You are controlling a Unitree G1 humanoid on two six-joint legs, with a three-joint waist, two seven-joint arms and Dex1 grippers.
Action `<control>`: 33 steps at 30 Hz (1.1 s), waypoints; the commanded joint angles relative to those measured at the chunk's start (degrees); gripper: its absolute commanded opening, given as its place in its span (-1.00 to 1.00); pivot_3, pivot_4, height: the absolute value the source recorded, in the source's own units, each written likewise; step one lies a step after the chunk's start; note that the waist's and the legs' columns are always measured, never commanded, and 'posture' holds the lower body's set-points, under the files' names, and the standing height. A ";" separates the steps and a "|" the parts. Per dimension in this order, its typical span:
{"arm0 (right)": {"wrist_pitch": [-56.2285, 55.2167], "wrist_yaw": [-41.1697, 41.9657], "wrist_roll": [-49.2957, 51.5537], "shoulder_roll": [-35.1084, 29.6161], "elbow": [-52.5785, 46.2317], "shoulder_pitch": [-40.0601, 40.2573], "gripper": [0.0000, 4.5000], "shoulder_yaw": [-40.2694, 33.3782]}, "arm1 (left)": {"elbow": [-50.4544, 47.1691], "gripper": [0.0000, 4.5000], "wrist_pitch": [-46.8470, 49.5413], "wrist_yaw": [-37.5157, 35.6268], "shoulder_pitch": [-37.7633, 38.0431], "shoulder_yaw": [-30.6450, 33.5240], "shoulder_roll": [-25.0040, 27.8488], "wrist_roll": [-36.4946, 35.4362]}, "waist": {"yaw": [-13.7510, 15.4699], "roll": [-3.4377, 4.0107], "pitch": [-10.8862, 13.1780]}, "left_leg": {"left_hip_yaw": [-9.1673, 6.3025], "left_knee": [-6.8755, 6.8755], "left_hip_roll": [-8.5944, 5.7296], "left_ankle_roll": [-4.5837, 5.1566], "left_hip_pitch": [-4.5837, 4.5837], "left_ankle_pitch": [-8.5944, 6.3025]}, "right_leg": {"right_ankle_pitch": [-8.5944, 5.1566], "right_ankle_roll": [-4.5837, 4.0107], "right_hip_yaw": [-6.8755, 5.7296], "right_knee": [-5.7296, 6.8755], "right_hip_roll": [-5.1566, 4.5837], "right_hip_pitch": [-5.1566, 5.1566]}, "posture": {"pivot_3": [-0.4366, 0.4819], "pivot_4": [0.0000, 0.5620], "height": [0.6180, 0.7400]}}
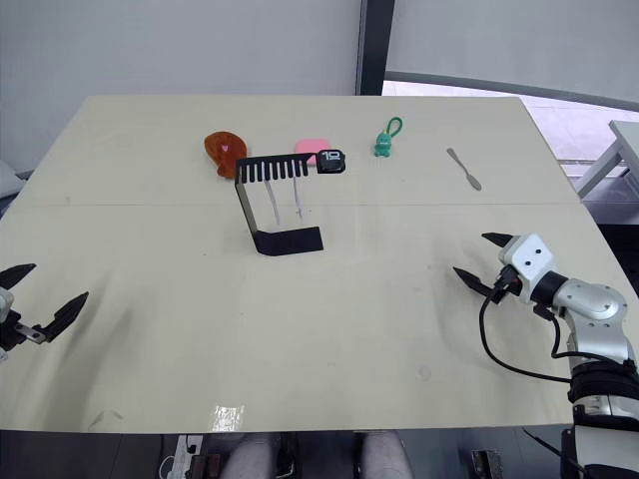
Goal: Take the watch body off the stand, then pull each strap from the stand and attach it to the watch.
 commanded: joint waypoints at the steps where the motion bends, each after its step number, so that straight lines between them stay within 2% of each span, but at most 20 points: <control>1: 0.49 -0.67 1.55 0.64 -1.82 -0.15 1.00 -1.73 | -3.30 1.00 -1.22 -1.58 0.61 1.13 -0.57 -2.80 | -0.01 0.00 0.00 | 0.00 0.00 0.00 0.00 0.00 0.00 | 0.00 0.00 0.00 0.00 0.00 0.00 | -0.05 -0.47 1.00; 4: 2.50 -2.66 2.67 3.57 -3.59 -0.63 1.00 -1.91 | -6.88 1.00 -0.66 -6.07 1.51 1.06 -1.87 -8.41 | -0.07 -0.02 -0.01 | 0.01 0.01 0.02 -0.01 0.00 0.00 | 0.00 0.00 0.00 0.00 0.00 0.00 | -0.05 -0.47 1.00; 9: 6.22 -8.95 5.69 9.46 -10.82 -0.38 1.00 -4.14 | -10.91 1.00 1.45 -6.15 0.75 0.97 -2.37 -10.75 | 0.07 0.00 -0.01 | 0.01 0.01 0.05 -0.10 0.00 0.05 | 0.00 -0.01 -0.01 0.09 0.04 -0.06 | -0.05 -0.47 1.00; 17: 27.68 -20.93 13.03 18.05 -42.36 4.80 1.00 -2.86 | -29.39 1.00 14.94 -4.14 2.23 -0.64 -2.22 -20.98 | 0.19 0.00 -0.01 | -0.05 0.00 0.06 -0.09 -0.09 0.04 | 0.00 -0.01 0.04 0.07 0.04 -0.07 | -0.05 -0.47 1.00; 19: 36.19 -24.72 15.80 19.29 -52.75 4.34 1.00 -0.61 | -37.28 1.00 18.79 -2.41 3.99 -2.87 -3.13 -24.73 | 0.10 0.00 -0.01 | -0.06 0.00 0.07 -0.09 -0.12 0.04 | 0.00 -0.01 0.06 0.07 0.04 -0.11 | -0.05 -0.47 1.00; 21: 42.36 -28.26 17.24 20.60 -58.73 2.52 1.00 0.60 | -41.06 1.00 21.46 -0.46 3.87 -4.20 -3.44 -26.97 | 0.01 0.00 -0.01 | -0.07 -0.02 0.07 -0.10 -0.13 0.04 | 0.00 -0.01 0.11 0.07 0.04 -0.13 | -0.05 -0.47 1.00; 28: 57.37 -41.22 18.72 27.73 -67.90 -5.08 1.00 3.74 | -44.57 1.00 25.45 3.59 -2.21 -7.74 -2.77 -27.50 | 0.29 0.00 -0.01 | -0.12 -0.01 0.06 -0.11 -0.16 0.05 | -0.02 -0.05 0.11 0.18 0.11 -0.20 | -0.05 -0.47 1.00; 33: 61.97 -47.20 16.03 33.50 -68.38 -10.43 1.00 8.01 | -45.04 1.00 27.27 3.17 -3.09 -8.86 -2.96 -28.68 | -0.01 0.00 -0.01 | -0.09 0.05 0.03 -0.12 -0.44 0.07 | -0.01 -0.05 0.13 0.38 0.11 -0.42 | -0.05 -0.47 1.00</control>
